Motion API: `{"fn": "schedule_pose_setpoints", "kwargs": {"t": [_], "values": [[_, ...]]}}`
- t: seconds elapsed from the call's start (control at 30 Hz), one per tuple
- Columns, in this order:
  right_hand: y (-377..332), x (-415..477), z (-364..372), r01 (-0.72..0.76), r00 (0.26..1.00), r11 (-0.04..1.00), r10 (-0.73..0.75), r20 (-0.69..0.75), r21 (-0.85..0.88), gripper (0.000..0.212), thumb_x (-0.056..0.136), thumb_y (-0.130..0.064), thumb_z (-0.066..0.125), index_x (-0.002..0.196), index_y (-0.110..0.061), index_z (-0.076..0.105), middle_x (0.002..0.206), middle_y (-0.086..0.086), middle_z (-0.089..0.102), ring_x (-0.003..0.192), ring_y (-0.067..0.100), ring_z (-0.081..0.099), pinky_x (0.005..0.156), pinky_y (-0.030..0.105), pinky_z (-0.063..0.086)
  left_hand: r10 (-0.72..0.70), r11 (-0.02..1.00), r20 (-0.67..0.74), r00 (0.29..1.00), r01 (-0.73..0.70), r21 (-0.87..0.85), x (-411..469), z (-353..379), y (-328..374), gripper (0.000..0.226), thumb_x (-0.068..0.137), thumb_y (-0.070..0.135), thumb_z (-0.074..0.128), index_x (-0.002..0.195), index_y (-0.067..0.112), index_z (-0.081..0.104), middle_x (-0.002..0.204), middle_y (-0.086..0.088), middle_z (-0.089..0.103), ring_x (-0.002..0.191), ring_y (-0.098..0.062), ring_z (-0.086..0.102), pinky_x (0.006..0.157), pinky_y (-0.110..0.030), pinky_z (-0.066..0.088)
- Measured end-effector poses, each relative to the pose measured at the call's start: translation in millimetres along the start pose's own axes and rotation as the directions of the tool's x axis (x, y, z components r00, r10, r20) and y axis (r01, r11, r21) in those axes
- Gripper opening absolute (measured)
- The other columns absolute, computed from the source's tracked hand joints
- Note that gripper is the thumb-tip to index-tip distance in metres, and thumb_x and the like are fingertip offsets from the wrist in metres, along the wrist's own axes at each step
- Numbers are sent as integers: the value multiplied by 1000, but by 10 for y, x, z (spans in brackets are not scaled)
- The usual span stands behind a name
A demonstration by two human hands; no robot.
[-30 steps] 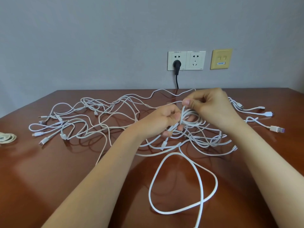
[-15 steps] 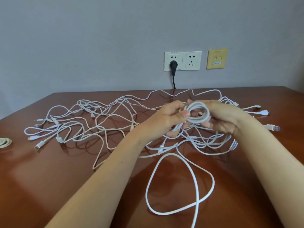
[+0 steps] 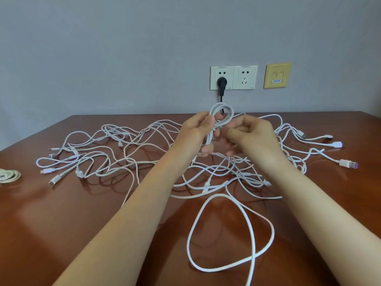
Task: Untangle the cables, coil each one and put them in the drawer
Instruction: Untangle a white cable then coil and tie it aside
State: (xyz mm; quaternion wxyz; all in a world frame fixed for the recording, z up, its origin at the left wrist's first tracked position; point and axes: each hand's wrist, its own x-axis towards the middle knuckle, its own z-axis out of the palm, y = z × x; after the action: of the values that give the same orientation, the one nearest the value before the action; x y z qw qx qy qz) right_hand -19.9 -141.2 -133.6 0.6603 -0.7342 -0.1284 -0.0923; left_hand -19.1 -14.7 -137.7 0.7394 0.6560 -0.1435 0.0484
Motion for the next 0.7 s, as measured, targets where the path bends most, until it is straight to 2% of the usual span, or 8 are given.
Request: {"fn": "schedule_pose_setpoints", "kwargs": {"t": [0.1, 0.13, 0.2, 0.23, 0.3, 0.47, 0.57, 0.7], "values": [[58, -19, 4, 100, 995, 991, -100, 1, -86, 17, 77, -3, 69, 73, -19, 64, 74, 18, 69, 61, 24, 61, 67, 38, 54, -32, 999, -70, 997, 32, -2, 23, -6, -17, 24, 101, 17, 35, 86, 17, 54, 71, -6, 47, 29, -4, 30, 36, -11, 21], [68, -33, -3, 137, 990, 988, -134, 51, -76, 18, 77, -1, 68, 77, -19, 66, 76, 12, 71, 68, 21, 65, 71, 37, 53, -37, 999, -86, 996, 38, 4, 32, -14, -26, 24, 101, 17, 35, 85, 17, 53, 72, -7, 47, 30, -5, 31, 35, -11, 22], [91, -55, -11, 187, 967, 982, -181, 177, -13, 17, 80, 2, 65, 91, -11, 65, 73, -3, 71, 73, 4, 67, 71, 20, 50, -38, 999, -105, 994, 41, 27, 50, -34, -32, 23, 101, 18, 36, 84, 16, 51, 72, -6, 47, 31, -5, 32, 34, -12, 24], [96, -61, -13, 200, 954, 980, -197, 225, 9, 16, 83, 2, 62, 95, -9, 63, 71, -6, 70, 72, -1, 66, 71, 13, 48, -34, 998, -112, 993, 41, 53, 57, -45, -35, 22, 101, 18, 36, 84, 17, 51, 71, -4, 47, 31, -6, 33, 34, -13, 25], [121, -49, -10, 211, 942, 976, -215, 256, 44, 13, 89, -1, 55, 96, -10, 61, 70, -7, 69, 71, -2, 65, 72, 11, 47, -15, 993, -108, 994, 28, 117, 64, -68, -47, 20, 101, 20, 37, 85, 17, 49, 70, -2, 47, 33, -6, 35, 35, -14, 27], [131, -48, 37, 164, 960, 971, -197, 197, 173, 15, 92, -1, 48, 82, -8, 57, 54, 0, 66, 55, 6, 65, 59, 13, 50, 43, 978, -55, 998, -31, 205, 68, -54, -87, 18, 100, 20, 39, 86, 22, 50, 64, 0, 46, 37, -6, 39, 39, -16, 32], [154, -51, 79, 123, 982, 978, -146, 124, 171, 16, 93, -12, 48, 78, -10, 52, 57, 8, 59, 50, 9, 62, 56, 20, 53, 98, 970, -50, 994, -85, 226, 73, -4, -121, 16, 99, 15, 41, 87, 22, 49, 71, -1, 49, 37, -3, 43, 42, -17, 36], [173, -40, 96, -3, 998, 985, -9, 68, 173, 21, 96, -20, 47, 79, -8, 51, 62, 9, 52, 48, 9, 57, 57, 30, 56, 191, 936, -17, 982, -176, 304, 49, 35, -177, 17, 98, 7, 42, 90, 22, 48, 75, 3, 54, 51, 4, 51, 56, -10, 43]]}}
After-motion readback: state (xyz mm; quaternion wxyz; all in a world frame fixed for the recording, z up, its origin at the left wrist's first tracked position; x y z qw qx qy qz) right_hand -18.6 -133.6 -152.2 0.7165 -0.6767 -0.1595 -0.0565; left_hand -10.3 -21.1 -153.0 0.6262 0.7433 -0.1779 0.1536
